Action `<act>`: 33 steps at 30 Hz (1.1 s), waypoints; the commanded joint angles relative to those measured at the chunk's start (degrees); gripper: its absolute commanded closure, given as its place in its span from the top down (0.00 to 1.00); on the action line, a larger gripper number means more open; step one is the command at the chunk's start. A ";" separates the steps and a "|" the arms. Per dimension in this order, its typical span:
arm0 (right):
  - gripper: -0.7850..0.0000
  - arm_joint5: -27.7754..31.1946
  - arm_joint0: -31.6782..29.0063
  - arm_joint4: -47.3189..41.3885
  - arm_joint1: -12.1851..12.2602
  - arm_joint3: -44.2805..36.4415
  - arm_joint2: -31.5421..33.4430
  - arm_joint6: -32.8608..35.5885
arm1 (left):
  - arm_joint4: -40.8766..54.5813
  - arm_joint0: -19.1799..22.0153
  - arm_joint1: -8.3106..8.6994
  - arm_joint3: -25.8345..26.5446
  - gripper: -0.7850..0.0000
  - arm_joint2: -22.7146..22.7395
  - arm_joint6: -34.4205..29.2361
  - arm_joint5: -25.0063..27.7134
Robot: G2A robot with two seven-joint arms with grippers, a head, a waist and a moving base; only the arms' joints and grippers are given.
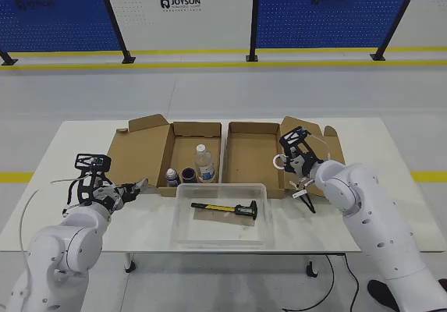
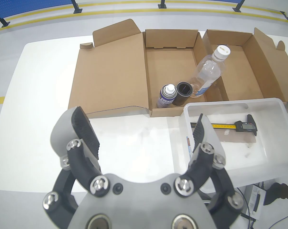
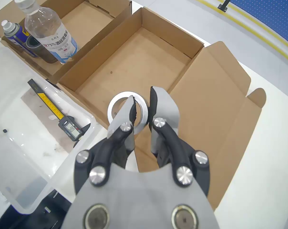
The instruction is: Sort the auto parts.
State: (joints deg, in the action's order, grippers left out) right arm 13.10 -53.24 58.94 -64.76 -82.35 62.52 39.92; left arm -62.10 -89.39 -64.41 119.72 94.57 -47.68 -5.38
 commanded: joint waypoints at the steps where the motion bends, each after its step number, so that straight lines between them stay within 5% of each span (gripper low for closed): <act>1: 0.00 -0.15 -0.50 -0.03 -0.11 -0.14 -0.34 -1.17 | 0.00 0.00 0.00 0.00 1.00 0.00 0.00 0.00; 22: 0.00 3.68 16.88 -4.88 -6.63 27.90 -13.73 1.73 | 0.00 0.00 0.00 0.00 1.00 0.00 0.00 0.00; 25: 0.10 4.51 19.05 -5.59 -7.90 31.55 -15.60 1.71 | 0.00 0.00 0.00 0.00 1.00 0.00 0.00 0.00; 33: 0.12 6.00 22.30 -6.17 -10.30 38.05 -18.51 0.32 | 0.00 0.00 0.00 0.00 1.00 0.00 0.00 0.00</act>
State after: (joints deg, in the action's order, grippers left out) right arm 19.00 -31.24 52.81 -74.81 -45.05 44.25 40.43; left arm -62.10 -89.39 -64.41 119.72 94.57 -47.68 -5.38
